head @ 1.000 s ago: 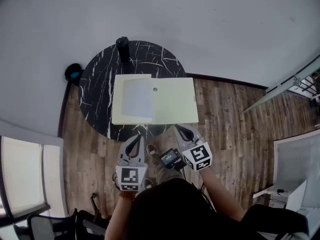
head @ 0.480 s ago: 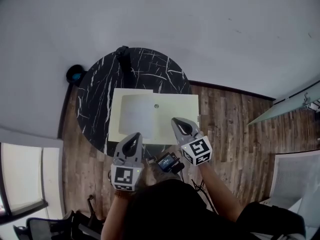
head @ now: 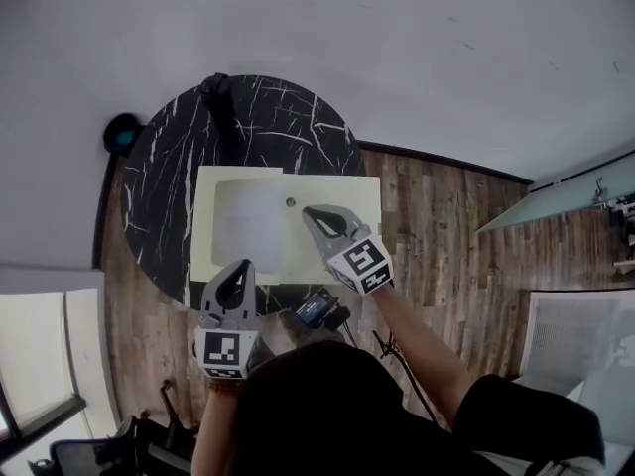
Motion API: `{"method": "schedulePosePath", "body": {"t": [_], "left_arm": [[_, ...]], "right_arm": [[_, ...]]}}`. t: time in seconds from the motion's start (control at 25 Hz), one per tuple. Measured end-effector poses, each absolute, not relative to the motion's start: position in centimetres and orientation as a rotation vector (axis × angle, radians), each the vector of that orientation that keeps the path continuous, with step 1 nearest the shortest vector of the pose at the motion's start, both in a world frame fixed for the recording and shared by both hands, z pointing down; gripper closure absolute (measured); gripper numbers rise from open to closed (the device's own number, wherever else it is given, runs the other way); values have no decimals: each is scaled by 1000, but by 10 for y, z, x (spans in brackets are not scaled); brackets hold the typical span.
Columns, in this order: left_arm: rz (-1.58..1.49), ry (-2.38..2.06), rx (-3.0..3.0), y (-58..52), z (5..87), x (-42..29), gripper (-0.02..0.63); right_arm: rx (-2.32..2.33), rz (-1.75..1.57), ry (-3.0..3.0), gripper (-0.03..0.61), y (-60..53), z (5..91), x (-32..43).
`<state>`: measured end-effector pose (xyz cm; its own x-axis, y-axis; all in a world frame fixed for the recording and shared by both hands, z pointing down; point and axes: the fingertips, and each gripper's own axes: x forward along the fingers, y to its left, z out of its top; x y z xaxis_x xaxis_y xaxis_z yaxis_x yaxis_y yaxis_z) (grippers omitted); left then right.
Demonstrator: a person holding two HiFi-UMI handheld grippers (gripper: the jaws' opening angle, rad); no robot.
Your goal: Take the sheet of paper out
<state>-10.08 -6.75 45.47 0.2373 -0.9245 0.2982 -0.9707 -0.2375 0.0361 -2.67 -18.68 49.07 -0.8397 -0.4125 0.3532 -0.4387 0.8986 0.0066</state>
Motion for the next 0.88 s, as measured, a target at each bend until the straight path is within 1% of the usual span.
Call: {"method": "schedulePosePath", "body": {"t": [0.16, 0.4, 0.56, 0.84, 0.88], "left_arm": [[292, -1809, 2211, -64, 460, -123, 615], [329, -1815, 2247, -82, 442, -137, 615], [325, -1807, 2242, -79, 447, -138, 615], [370, -1769, 2269, -70, 459, -133, 615], [370, -1767, 2266, -69, 460, -133, 615]], "right_arm": [[652, 148, -2630, 580, -197, 528, -45], [536, 247, -2550, 580, -205, 579, -66], [470, 278, -2461, 578, -202, 625, -68], [422, 302, -2319, 577, -196, 676, -73], [414, 326, -2308, 550, -194, 681, -74]]}}
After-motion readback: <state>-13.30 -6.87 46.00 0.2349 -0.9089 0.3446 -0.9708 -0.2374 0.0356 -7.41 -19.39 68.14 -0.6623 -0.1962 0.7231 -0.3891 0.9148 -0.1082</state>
